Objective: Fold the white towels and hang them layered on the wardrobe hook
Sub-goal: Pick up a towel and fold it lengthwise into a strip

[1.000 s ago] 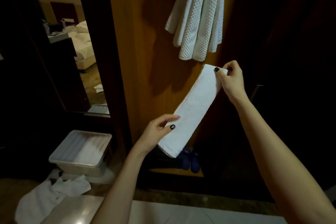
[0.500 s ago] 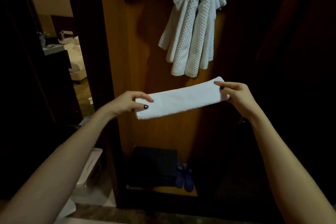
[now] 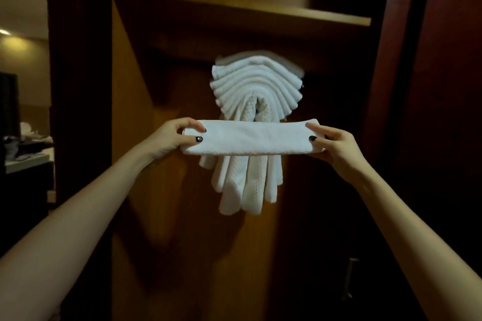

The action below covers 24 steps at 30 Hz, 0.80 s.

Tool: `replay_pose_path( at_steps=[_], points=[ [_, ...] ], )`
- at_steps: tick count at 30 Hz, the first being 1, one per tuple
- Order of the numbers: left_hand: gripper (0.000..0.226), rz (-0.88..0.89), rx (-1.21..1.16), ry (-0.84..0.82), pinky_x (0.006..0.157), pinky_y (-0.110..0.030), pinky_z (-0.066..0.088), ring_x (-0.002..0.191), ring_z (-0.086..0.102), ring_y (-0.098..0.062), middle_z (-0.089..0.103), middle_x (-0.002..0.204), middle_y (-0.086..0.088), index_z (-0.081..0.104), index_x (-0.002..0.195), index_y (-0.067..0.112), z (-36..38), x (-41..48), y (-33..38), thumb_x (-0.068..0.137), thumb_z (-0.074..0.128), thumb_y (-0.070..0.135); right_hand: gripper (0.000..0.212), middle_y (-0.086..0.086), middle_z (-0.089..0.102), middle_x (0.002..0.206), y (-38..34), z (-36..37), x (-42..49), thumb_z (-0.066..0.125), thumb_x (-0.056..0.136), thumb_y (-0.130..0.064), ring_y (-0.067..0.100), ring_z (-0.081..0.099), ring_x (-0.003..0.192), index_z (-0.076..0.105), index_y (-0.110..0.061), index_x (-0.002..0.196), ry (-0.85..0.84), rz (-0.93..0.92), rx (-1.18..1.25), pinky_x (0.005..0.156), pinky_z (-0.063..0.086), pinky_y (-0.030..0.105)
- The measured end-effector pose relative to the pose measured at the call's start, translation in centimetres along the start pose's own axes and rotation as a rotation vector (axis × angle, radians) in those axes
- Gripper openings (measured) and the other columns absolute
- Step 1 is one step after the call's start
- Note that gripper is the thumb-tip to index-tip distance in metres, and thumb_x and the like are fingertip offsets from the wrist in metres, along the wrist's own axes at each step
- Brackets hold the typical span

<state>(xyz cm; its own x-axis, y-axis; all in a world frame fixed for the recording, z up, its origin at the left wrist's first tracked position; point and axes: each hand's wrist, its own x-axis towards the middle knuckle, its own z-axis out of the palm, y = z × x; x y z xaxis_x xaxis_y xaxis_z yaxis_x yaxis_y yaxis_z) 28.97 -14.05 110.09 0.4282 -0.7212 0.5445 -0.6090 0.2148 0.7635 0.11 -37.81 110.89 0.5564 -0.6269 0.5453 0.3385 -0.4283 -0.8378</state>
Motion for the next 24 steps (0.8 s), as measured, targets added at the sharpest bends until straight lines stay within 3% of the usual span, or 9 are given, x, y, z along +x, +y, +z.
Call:
replay_pose_path(
  at_steps=[3,5,8,11,14,16,18,22,24],
  points=[
    [0.025,0.099,0.036,0.003,0.062,-0.011,0.046,0.080,0.059,0.001,0.061,0.105,0.008,0.073,0.089,0.033,-1.2,5.6,1.6,0.085,0.070,0.008,0.036,0.004,0.064,0.113,-2.3,-0.4,5.0,0.055,0.091,0.009,0.011,0.067,0.089,0.066,-0.016,0.115,0.013,-0.066,-0.016,0.070,0.059,0.024],
    [0.030,0.144,0.007,-0.004,0.080,-0.015,0.046,0.107,0.057,0.002,0.060,0.117,0.017,0.076,0.091,0.037,-2.3,9.3,2.5,0.086,0.070,0.008,0.034,0.005,0.064,0.111,-3.4,-0.6,8.2,0.054,0.091,0.010,0.010,0.068,0.082,0.066,-0.014,0.112,0.010,-0.104,-0.045,0.070,0.059,0.024],
    [0.030,0.193,-0.054,0.015,0.092,-0.021,0.045,0.130,0.047,-0.012,0.057,0.133,0.006,0.076,0.097,0.034,-3.6,14.5,3.6,0.088,0.068,0.007,0.037,0.008,0.065,0.107,-4.8,-0.9,12.8,0.052,0.092,0.011,0.011,0.068,0.077,0.062,-0.007,0.123,0.002,-0.148,-0.034,0.069,0.058,0.022],
    [0.028,0.235,-0.218,0.062,0.108,-0.031,0.042,0.138,0.038,-0.013,0.047,0.143,0.002,0.071,0.109,0.023,-3.9,19.0,4.1,0.089,0.064,0.004,0.043,0.008,0.062,0.117,-5.8,-0.9,17.2,0.051,0.092,0.012,0.018,0.068,0.090,0.056,-0.002,0.132,0.003,-0.192,0.002,0.074,0.059,0.024],
    [0.024,0.260,-0.345,0.124,0.090,-0.022,0.052,0.119,0.056,-0.010,0.054,0.134,0.000,0.068,0.110,0.018,-3.5,22.9,4.3,0.092,0.061,0.005,0.044,0.011,0.055,0.132,-6.4,-0.9,21.5,0.047,0.092,0.013,0.021,0.068,0.096,0.053,0.002,0.134,0.003,-0.205,0.071,0.071,0.058,0.024],
    [0.025,0.257,-0.396,0.139,0.077,-0.019,0.055,0.096,0.064,-0.009,0.064,0.121,-0.007,0.066,0.115,0.012,-3.2,25.3,4.0,0.093,0.059,0.005,0.045,0.017,0.060,0.125,-6.6,-0.9,23.9,0.046,0.092,0.013,0.018,0.072,0.088,0.051,0.003,0.135,-0.012,-0.181,0.114,0.069,0.058,0.023],
    [0.027,0.251,-0.451,0.153,0.072,-0.019,0.057,0.090,0.065,-0.011,0.069,0.104,-0.007,0.063,0.120,0.006,-2.9,27.3,3.9,0.093,0.058,0.005,0.043,0.019,0.065,0.115,-6.8,-0.8,26.0,0.044,0.092,0.014,0.018,0.074,0.084,0.049,0.004,0.134,-0.026,-0.162,0.172,0.068,0.058,0.024],
    [0.009,0.215,-0.539,0.243,0.064,-0.022,0.058,0.081,0.068,-0.016,0.071,0.086,-0.009,0.068,0.097,0.003,-2.7,30.0,4.1,0.091,0.062,0.002,0.030,0.025,0.071,0.094,-6.7,-0.9,29.6,0.043,0.090,0.017,0.029,0.074,0.087,0.052,0.013,0.119,-0.001,-0.154,0.264,0.070,0.059,0.029],
    [0.006,0.157,-0.522,0.261,0.063,-0.024,0.059,0.077,0.069,-0.019,0.071,0.080,-0.012,0.067,0.088,-0.003,-2.4,30.5,3.6,0.089,0.065,0.002,0.028,0.029,0.068,0.101,-5.8,-1.0,30.5,0.043,0.090,0.017,0.032,0.073,0.092,0.053,0.013,0.115,0.015,-0.117,0.266,0.072,0.060,0.031]
  ],
)
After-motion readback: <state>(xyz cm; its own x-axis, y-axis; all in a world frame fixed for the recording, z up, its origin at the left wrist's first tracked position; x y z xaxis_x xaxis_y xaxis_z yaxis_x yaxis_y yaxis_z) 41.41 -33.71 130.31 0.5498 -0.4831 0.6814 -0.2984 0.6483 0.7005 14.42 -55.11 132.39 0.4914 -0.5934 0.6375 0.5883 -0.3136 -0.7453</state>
